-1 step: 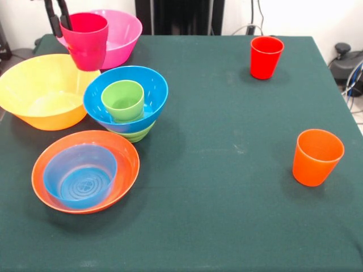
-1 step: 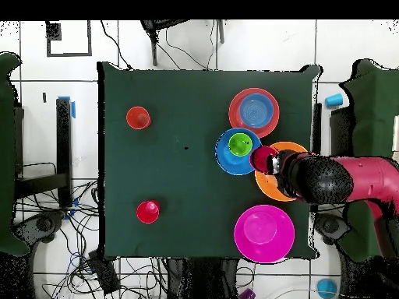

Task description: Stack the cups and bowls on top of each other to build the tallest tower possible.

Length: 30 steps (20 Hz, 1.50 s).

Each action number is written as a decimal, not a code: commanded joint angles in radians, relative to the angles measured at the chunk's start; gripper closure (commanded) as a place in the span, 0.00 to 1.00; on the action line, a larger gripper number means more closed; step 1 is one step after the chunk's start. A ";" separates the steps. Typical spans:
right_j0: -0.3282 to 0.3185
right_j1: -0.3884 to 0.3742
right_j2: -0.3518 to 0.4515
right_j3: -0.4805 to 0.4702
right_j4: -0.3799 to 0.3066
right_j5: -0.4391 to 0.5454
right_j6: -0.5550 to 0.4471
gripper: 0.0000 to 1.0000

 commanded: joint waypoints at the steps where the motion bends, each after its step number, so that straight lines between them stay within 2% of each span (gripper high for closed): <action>1: 0.068 -0.015 0.003 0.045 -0.001 0.055 -0.169 1.00; 5: 0.077 0.033 -0.025 0.029 -0.033 0.023 -0.173 1.00; 8: 0.098 0.101 -0.068 -0.001 -0.102 -0.028 -0.161 1.00; 10: 0.106 0.127 -0.085 -0.017 -0.123 -0.039 -0.156 1.00; 16: 0.101 0.164 -0.089 -0.035 -0.120 0.011 -0.195 1.00; 22: 0.111 0.205 -0.108 -0.053 -0.149 0.002 -0.195 1.00; 30: 0.121 0.189 -0.116 -0.054 -0.183 -0.029 -0.179 1.00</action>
